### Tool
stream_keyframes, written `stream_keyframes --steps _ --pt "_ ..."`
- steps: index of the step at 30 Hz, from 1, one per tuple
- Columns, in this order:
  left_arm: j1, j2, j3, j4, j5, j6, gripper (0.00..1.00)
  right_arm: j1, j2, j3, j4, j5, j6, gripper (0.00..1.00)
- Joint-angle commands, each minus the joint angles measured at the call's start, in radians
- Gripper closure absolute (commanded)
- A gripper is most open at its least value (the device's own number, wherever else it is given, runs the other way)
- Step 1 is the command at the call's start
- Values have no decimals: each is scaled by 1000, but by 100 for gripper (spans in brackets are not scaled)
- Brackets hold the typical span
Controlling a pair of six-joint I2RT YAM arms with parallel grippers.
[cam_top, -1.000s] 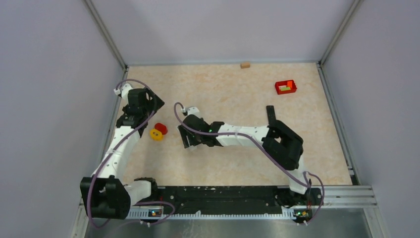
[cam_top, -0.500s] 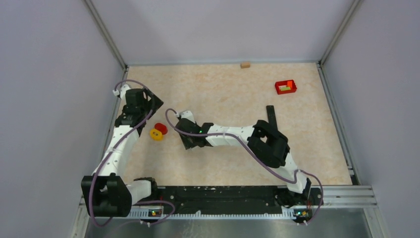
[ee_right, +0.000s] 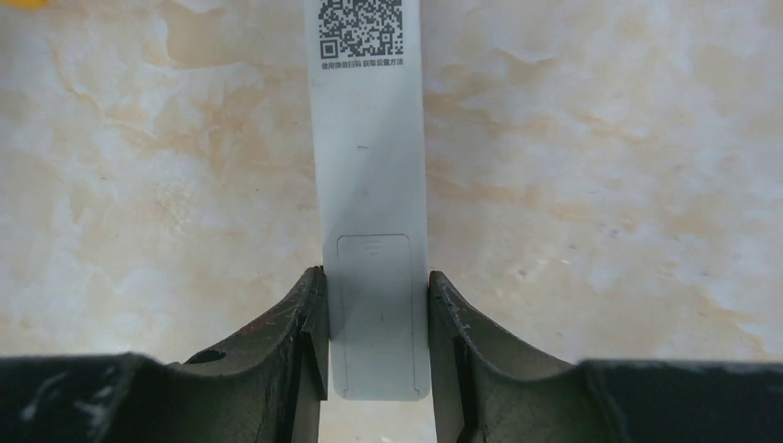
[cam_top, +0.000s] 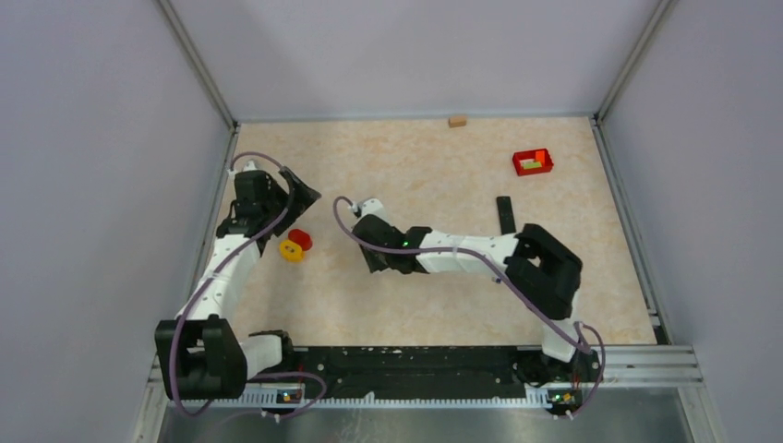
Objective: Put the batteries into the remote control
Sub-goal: Pick up the remote control from the center of the board.
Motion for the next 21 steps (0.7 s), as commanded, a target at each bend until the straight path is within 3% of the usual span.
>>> stream_keyframes --steps 1,4,7,16,21 --pt "0 51 -7 151 419 42 1 -87 -246 -92 149 -92 -41 85" --pt "-3 81 -44 335 692 -25 1 -138 -326 -129 160 -176 -67 85" --pt "-19 94 -70 506 811 -104 1 -162 -391 -138 168 -234 -94 84" --pt "-112 95 -62 608 866 -142 3 -171 -480 -135 172 -355 -100 84" --pt "-133 102 -64 642 857 -179 16 -172 -492 -132 165 -396 -114 84"
